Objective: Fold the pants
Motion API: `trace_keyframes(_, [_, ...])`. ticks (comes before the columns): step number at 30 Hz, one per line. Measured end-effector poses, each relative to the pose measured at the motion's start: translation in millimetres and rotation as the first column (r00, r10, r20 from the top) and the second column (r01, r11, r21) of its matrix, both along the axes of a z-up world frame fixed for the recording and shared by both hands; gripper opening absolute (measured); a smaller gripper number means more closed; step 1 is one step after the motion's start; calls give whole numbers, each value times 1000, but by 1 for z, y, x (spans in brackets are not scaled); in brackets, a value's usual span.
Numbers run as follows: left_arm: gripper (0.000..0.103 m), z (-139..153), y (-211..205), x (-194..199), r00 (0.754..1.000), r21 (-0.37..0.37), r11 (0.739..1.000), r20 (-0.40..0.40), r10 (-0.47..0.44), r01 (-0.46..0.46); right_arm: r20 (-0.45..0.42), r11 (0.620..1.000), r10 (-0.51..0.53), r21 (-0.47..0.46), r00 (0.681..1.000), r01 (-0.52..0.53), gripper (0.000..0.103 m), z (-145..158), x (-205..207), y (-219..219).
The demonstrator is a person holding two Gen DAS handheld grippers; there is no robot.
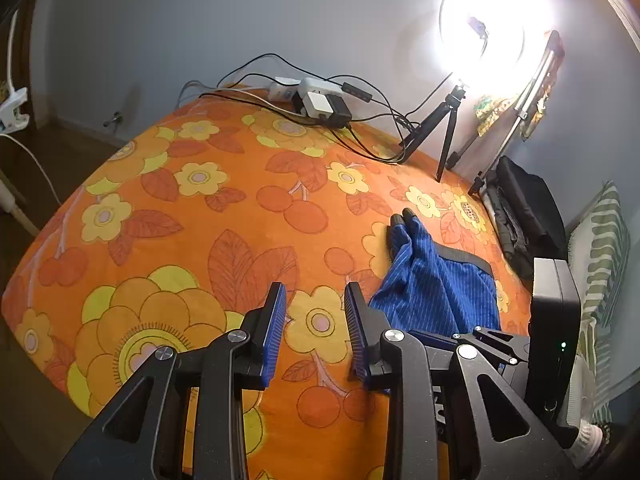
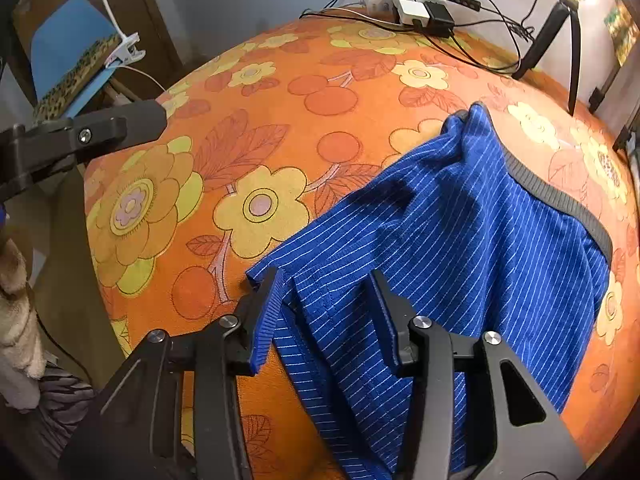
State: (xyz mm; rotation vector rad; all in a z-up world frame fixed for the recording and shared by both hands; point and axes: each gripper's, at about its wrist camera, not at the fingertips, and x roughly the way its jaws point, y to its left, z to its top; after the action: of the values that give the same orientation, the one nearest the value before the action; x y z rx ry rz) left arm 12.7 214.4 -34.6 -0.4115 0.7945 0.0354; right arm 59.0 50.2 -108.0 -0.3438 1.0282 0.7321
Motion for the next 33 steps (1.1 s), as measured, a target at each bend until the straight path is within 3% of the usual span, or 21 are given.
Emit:
trace_keyframes(3, [28, -1, -2, 2, 1000, 4, 1000, -5, -11, 11, 33, 1000, 8, -23, 999, -7, 33, -1, -3, 2])
trace_keyframes(7, [28, 0, -7, 3, 1000, 10, 1000, -6, -29, 29, 2, 1000, -2, 9, 1000, 2, 30, 1, 0, -3])
trace_keyframes(9, [28, 0, -8, 2, 999, 20, 999, -5, -35, 35, 3, 1000, -7, 6, 1000, 6, 18, 1, 1, -5])
trace_keyframes(12, [28, 1, -8, 2, 999, 20, 999, -5, -36, 36, -19, 999, -30, 26, 999, 30, 9, 1, 5, -7])
trace_keyframes(19, [28, 3, -3, 0, 1000, 16, 1000, 2, -17, 17, -56, 989, -6, 149, 998, 14, 7, 20, -2, -11])
trace_keyframes(22, [28, 2, -2, 1, 1000, 13, 1000, -1, -10, 10, -30, 989, 35, 145, 999, -30, 7, 23, -11, -2])
trace_keyframes(30, [28, 0, -1, 5, 1000, 24, 1000, -11, -6, 6, -86, 988, 49, 153, 995, -36, 7, 4, -6, 9])
trace_keyframes(33, [28, -3, 2, 7, 1000, 19, 1000, -18, 3, -2, -134, 977, 47, 213, 990, -18, 16, 8, -3, 0])
